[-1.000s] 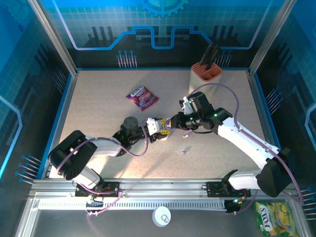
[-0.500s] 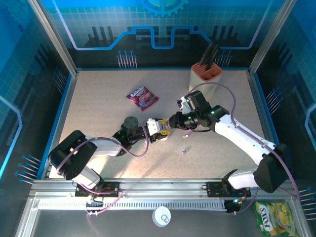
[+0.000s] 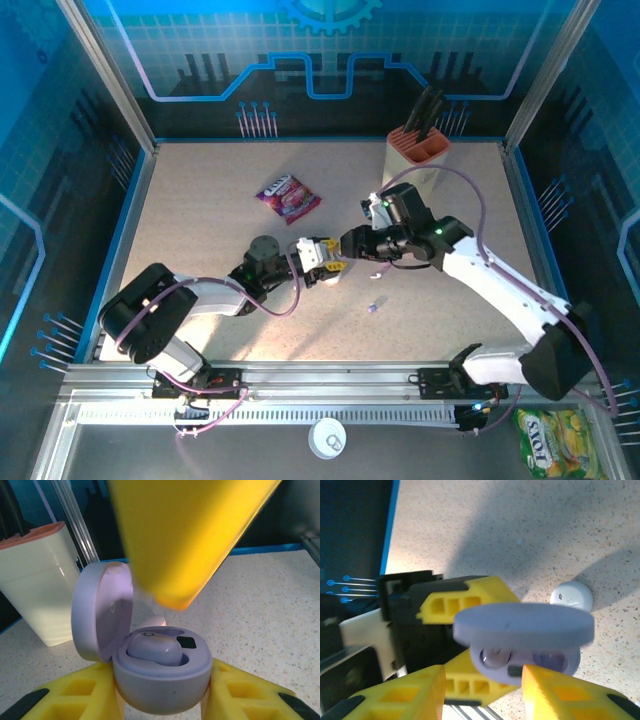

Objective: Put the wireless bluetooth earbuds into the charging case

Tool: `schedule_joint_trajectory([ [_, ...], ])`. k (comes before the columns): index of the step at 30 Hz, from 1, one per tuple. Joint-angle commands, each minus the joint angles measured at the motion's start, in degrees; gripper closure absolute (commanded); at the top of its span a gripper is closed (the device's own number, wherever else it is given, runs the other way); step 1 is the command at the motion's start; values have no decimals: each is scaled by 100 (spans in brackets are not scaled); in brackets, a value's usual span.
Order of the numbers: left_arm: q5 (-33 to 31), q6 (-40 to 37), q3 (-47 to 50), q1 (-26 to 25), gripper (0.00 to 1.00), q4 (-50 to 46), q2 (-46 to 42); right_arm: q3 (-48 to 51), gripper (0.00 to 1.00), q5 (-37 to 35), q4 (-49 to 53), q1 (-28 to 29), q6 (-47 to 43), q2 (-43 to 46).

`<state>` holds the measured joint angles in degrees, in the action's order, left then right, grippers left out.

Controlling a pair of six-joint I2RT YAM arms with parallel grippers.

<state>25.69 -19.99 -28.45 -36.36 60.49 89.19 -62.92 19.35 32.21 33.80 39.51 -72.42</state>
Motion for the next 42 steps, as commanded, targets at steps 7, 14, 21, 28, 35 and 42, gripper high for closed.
schedule_joint_trajectory([
  [7,-97,807,194,257,63,851,65,1391,55,-633,38,5,215,1756],
  [14,-91,1210,605,419,64,1240,-331,2426,55,-895,54,-324,208,1984],
  [21,-176,1567,980,417,64,1340,-906,2798,54,-903,-772,-363,-143,809],
  [28,-279,1957,1317,408,65,1456,-1214,2881,54,-443,-1608,-313,-275,-264],
  [35,-378,2145,1483,378,65,1433,-1385,3134,54,-358,-1973,-203,-212,-611],
  [42,-621,2287,1397,349,66,1242,-1465,3430,53,-336,-2139,-65,-147,-677],
])
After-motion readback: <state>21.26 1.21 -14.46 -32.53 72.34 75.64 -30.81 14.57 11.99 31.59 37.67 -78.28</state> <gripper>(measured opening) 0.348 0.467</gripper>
